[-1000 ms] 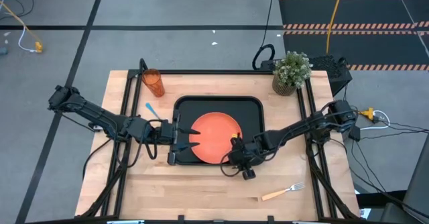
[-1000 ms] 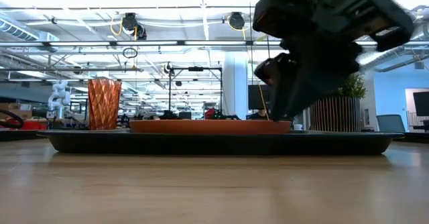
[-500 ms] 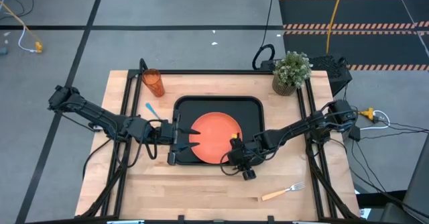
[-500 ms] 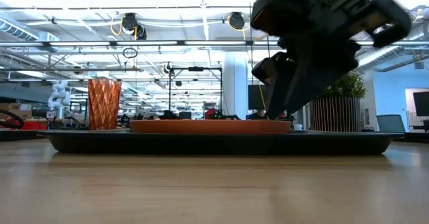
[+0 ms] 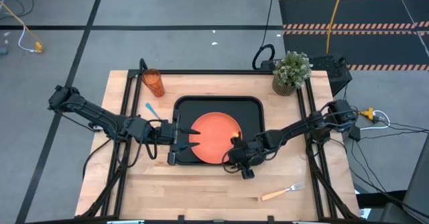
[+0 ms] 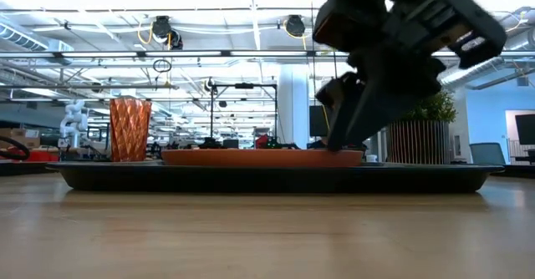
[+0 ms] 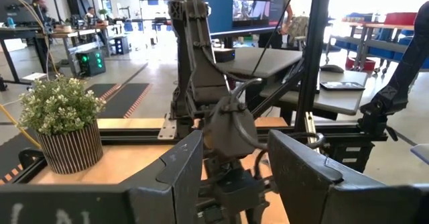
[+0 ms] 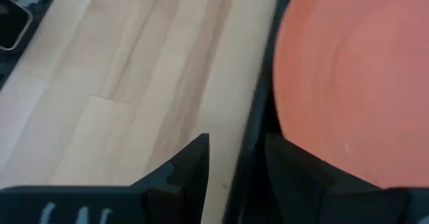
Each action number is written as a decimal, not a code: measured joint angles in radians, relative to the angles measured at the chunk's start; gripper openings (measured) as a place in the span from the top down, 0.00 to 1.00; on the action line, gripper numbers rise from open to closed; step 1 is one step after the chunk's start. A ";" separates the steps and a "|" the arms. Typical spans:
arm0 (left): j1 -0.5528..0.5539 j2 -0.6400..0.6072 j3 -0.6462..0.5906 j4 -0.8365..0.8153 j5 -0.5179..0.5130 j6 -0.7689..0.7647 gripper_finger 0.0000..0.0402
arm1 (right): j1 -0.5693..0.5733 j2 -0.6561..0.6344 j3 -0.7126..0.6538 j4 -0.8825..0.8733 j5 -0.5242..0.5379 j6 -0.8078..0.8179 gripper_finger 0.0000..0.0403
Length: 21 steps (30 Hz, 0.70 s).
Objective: Pick and place plate/cup/fork/spoon on tray
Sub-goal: Put the orange plate on the black serving tray
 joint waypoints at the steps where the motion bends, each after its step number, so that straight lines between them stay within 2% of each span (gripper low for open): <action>1: 0.000 0.000 0.000 0.000 0.000 0.000 0.57 | 0.000 0.000 -0.011 0.018 0.000 0.001 0.65; 14: 0.000 0.000 0.000 0.000 0.000 0.000 0.57 | -0.002 0.000 -0.027 0.043 0.079 -0.012 0.65; 21: 0.000 0.000 0.000 -0.001 0.000 0.000 0.57 | -0.005 0.000 -0.027 0.048 0.079 -0.012 0.65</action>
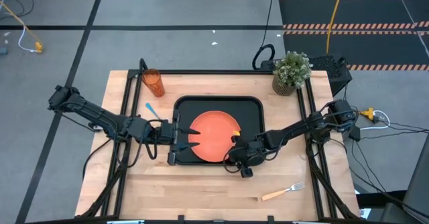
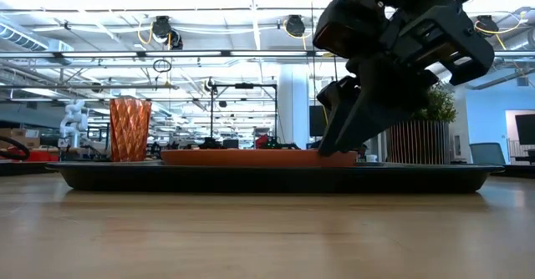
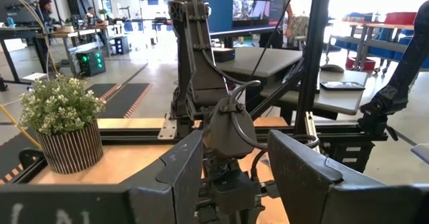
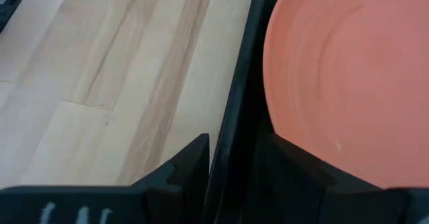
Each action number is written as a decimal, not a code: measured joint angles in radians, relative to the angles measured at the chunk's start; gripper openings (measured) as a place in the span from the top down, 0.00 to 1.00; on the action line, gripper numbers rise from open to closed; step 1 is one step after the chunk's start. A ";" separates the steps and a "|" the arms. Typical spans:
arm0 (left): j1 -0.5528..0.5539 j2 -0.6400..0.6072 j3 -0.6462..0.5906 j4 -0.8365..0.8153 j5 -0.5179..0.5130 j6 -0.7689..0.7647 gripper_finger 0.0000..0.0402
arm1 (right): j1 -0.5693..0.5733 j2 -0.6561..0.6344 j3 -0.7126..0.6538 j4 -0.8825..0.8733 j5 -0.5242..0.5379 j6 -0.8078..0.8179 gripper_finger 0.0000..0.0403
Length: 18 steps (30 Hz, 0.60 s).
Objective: Pick and place plate/cup/fork/spoon on tray
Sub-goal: Put the orange plate on the black serving tray, then put the orange cup on the black serving tray to the top right of the orange plate
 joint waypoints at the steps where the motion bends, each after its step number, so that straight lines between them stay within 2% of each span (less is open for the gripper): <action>1: 0.000 0.000 0.000 0.000 0.000 0.000 0.57 | 0.000 0.000 0.000 0.000 0.000 0.000 0.65; 7: 0.000 0.000 0.000 -0.015 0.000 0.000 0.57 | 0.000 -0.018 0.000 -0.007 -0.003 0.008 0.65; 14: 0.000 0.000 0.000 -0.046 -0.051 0.002 0.57 | 0.002 -0.168 0.000 -0.018 0.001 0.034 0.65; 18: 0.000 0.000 0.000 -0.033 -0.172 0.001 0.57 | 0.003 -0.265 0.001 -0.009 0.125 0.014 0.65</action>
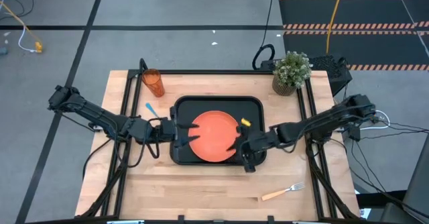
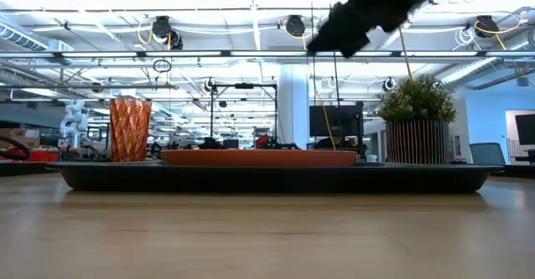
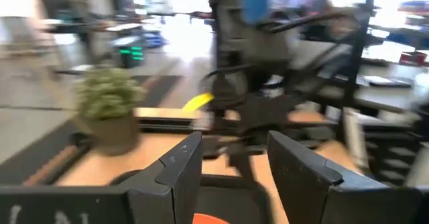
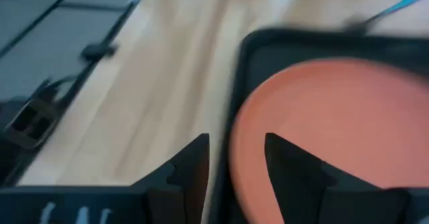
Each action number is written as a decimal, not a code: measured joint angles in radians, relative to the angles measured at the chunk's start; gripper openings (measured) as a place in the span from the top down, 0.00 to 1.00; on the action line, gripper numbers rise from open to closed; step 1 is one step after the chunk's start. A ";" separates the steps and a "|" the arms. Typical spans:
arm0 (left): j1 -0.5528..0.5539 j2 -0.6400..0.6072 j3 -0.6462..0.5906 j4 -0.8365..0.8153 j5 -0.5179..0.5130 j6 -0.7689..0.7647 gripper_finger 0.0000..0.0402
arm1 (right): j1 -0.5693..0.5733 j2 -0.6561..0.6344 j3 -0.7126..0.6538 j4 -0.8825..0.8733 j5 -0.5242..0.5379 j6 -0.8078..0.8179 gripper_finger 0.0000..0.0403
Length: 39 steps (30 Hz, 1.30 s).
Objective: Pick and place plate/cup/fork/spoon on tray
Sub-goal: Put the orange cup on the black serving tray to the top right of the orange plate
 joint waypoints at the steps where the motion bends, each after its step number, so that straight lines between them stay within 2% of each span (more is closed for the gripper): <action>1: 0.000 0.000 0.000 0.001 -0.051 -0.002 0.57 | 0.000 -0.018 0.000 -0.005 0.040 -0.010 0.65; 3: -0.005 0.000 0.000 -0.023 -0.190 -0.019 0.57 | 0.000 -0.045 0.000 -0.005 0.114 -0.022 0.65; 8: -0.018 0.000 0.000 -0.255 -0.672 -0.181 0.57 | 0.000 -0.076 0.000 -0.003 0.260 -0.070 0.65; 10: -0.018 0.000 0.000 -0.358 -0.753 -0.261 0.57 | 0.000 -0.076 0.000 0.006 0.328 -0.103 0.65; 12: -0.019 0.000 0.000 -0.410 -0.766 -0.312 0.57 | 0.000 -0.076 0.000 0.016 0.387 -0.119 0.65; 19: -0.019 0.000 0.037 -0.423 -0.743 -0.293 0.57 | 0.021 -0.072 -0.035 0.069 0.396 -0.119 0.65; 22: -0.013 0.000 0.081 -0.519 -0.697 -0.313 0.57 | 0.044 -0.092 -0.061 0.016 0.395 -0.108 0.65; 25: 0.031 0.002 0.126 -0.688 -0.621 -0.416 0.57 | 0.060 -0.117 -0.098 -0.010 0.394 -0.095 0.65; 28: 0.119 0.005 0.178 -0.955 -0.479 -0.540 0.57 | 0.066 -0.151 -0.133 -0.011 0.396 -0.102 0.65; 32: 0.307 0.004 0.278 -1.406 -0.269 -0.814 0.57 | 0.057 -0.203 -0.175 -0.010 0.404 -0.137 0.65; 34: 0.401 0.003 0.318 -1.582 -0.195 -0.914 0.57 | 0.051 -0.227 -0.190 -0.011 0.428 -0.164 0.65; 36: 0.482 0.003 0.350 -1.678 -0.167 -0.935 0.57 | 0.045 -0.252 -0.206 -0.002 0.448 -0.196 0.65; 39: 0.567 0.003 0.399 -1.719 -0.130 -0.858 0.57 | 0.032 -0.276 -0.246 0.045 0.454 -0.254 0.65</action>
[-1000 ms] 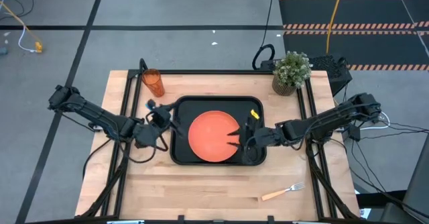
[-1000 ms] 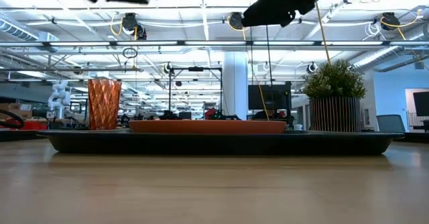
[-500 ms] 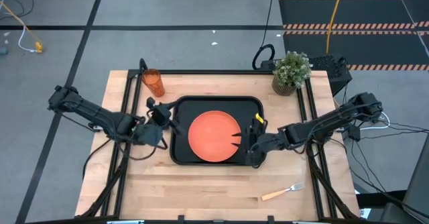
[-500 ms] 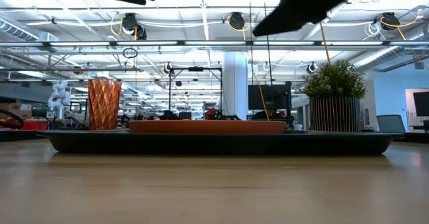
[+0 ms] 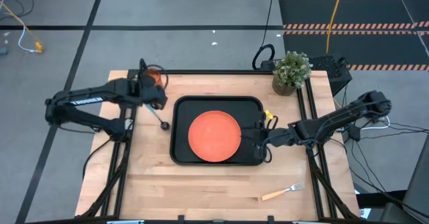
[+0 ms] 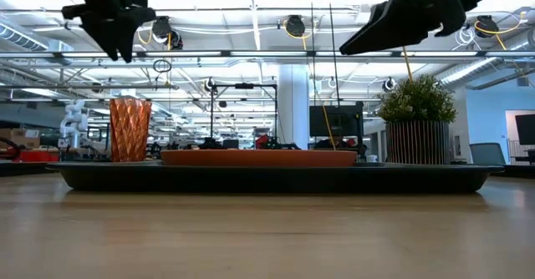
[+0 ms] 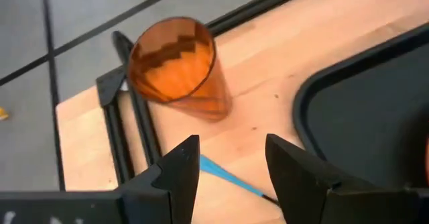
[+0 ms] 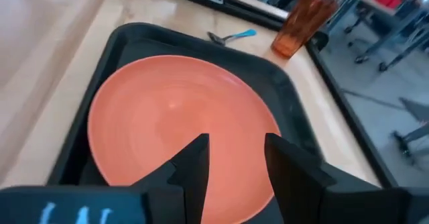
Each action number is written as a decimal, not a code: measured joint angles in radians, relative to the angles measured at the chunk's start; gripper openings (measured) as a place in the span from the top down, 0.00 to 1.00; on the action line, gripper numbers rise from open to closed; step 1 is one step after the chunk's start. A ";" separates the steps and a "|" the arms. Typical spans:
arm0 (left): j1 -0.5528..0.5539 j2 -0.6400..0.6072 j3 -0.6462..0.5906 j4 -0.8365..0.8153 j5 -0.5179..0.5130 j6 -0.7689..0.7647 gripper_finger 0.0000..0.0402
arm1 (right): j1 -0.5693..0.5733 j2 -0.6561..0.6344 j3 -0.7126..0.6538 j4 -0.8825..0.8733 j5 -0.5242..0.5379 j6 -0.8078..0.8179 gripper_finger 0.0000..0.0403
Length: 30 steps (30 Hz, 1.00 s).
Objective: Pick and place plate/cup/fork/spoon on tray
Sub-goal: Put the orange cup on the black serving tray to the top right of the orange plate
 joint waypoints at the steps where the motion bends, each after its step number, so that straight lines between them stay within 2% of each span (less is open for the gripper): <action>1: 0.022 0.000 0.013 0.010 0.021 0.049 0.57 | -0.005 -0.008 -0.017 0.029 -0.002 -0.019 0.65; 6: 0.106 0.050 0.048 0.072 0.119 0.294 0.57 | -0.031 -0.033 -0.115 0.223 -0.003 -0.121 0.65; 9: 0.179 0.098 0.060 0.031 0.187 0.358 0.57 | -0.045 -0.045 -0.167 0.336 -0.004 -0.147 0.65; 14: 0.317 0.179 0.061 -0.047 0.198 0.417 0.57 | -0.054 -0.048 -0.193 0.435 -0.004 -0.186 0.65; 20: 0.421 0.206 0.061 0.059 0.198 0.543 0.57 | -0.054 -0.048 -0.193 0.445 -0.004 -0.199 0.65; 24: 0.457 0.205 0.061 0.134 0.253 0.645 0.57 | -0.053 -0.048 -0.192 0.413 -0.004 -0.170 0.65; 27: 0.481 0.220 0.061 0.137 0.298 0.673 0.57 | -0.053 -0.048 -0.192 0.390 -0.004 -0.147 0.65; 30: 0.507 0.253 0.061 0.128 0.299 0.681 0.57 | -0.053 -0.048 -0.192 0.376 -0.004 -0.124 0.65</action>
